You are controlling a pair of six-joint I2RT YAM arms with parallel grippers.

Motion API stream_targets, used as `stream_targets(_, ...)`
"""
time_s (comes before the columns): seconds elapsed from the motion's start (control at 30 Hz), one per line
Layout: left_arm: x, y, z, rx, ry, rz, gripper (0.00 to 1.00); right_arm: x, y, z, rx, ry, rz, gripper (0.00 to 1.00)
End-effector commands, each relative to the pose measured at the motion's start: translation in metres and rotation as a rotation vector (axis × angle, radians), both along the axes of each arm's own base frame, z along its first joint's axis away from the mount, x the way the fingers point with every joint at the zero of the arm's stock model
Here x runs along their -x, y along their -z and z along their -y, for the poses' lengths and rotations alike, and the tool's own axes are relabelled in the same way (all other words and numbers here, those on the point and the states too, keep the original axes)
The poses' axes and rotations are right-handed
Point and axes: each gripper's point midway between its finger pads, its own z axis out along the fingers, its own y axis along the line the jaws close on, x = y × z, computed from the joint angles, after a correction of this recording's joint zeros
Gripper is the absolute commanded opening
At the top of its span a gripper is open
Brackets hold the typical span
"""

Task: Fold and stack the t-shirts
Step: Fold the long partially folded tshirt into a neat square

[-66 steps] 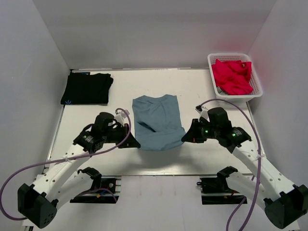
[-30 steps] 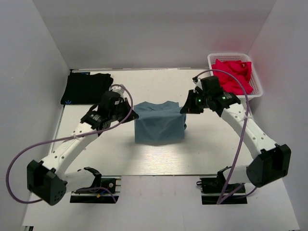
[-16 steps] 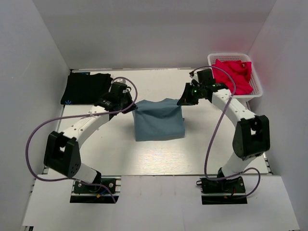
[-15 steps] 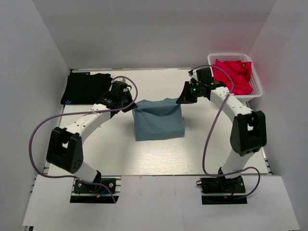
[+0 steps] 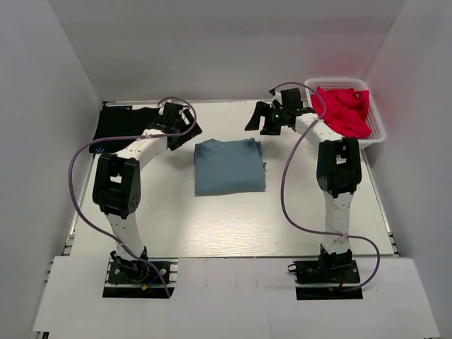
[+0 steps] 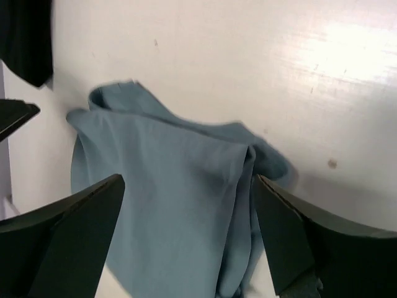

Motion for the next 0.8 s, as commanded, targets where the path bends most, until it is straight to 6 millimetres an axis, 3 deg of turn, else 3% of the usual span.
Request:
stream_targets(0.0,-0.014,-0.053,0.004,0.024,0.022,0.114,1.00,0.008,-0.029,0.003,0.003,-0.002,0.107,0.90)
stream_targets(0.03,-0.010,-0.052,0.007,0.018,0.062,0.125,1.00,0.015,-0.060,0.006,-0.016,0.017,0.162,0.90)
stream_targets(0.07,-0.004,-0.061,0.021,0.051,0.123,0.146,1.00,0.020,-0.052,0.007,-0.021,0.024,0.182,0.90)
stream_targets(0.1,0.003,-0.052,0.022,0.061,0.137,0.134,1.00,0.035,-0.039,0.007,-0.020,0.021,0.146,0.90)
stream_targets(0.2,0.012,-0.058,0.055,0.135,0.297,0.193,1.00,0.066,-0.065,-0.014,-0.121,-0.067,0.192,0.90)
stream_targets(0.3,0.011,-0.034,0.067,0.156,0.360,0.150,1.00,0.082,-0.050,-0.030,-0.136,-0.116,0.155,0.90)
stream_targets(0.4,0.003,-0.019,0.074,0.163,0.386,0.125,1.00,0.070,-0.041,-0.042,-0.153,-0.127,0.170,0.90)
stream_targets(0.43,-0.002,0.000,0.069,0.159,0.373,0.098,1.00,0.062,-0.022,-0.043,-0.151,-0.115,0.130,0.90)
stream_targets(0.47,-0.007,0.005,0.066,0.157,0.363,0.093,1.00,0.056,-0.020,-0.045,-0.160,-0.113,0.139,0.90)
stream_targets(0.5,-0.012,0.007,0.067,0.158,0.364,0.102,1.00,0.049,-0.014,-0.042,-0.153,-0.085,0.122,0.90)
stream_targets(0.53,-0.014,0.015,0.068,0.158,0.363,0.096,1.00,0.029,-0.006,-0.037,-0.131,-0.037,0.125,0.90)
stream_targets(0.57,-0.020,0.026,0.069,0.149,0.368,0.079,1.00,0.024,0.014,-0.034,-0.115,-0.017,0.088,0.90)
stream_targets(0.6,-0.022,0.033,0.070,0.147,0.367,0.065,1.00,0.012,0.017,-0.025,-0.109,0.023,0.088,0.90)
stream_targets(0.67,-0.028,0.042,0.069,0.129,0.362,0.049,1.00,0.007,0.049,-0.022,-0.104,0.050,0.025,0.90)
stream_targets(0.7,-0.027,0.061,0.069,0.125,0.360,0.010,1.00,0.004,0.062,-0.016,-0.096,0.069,-0.003,0.90)
stream_targets(0.77,-0.031,0.070,0.063,0.114,0.342,-0.022,1.00,0.004,0.074,-0.008,-0.085,0.089,-0.038,0.90)
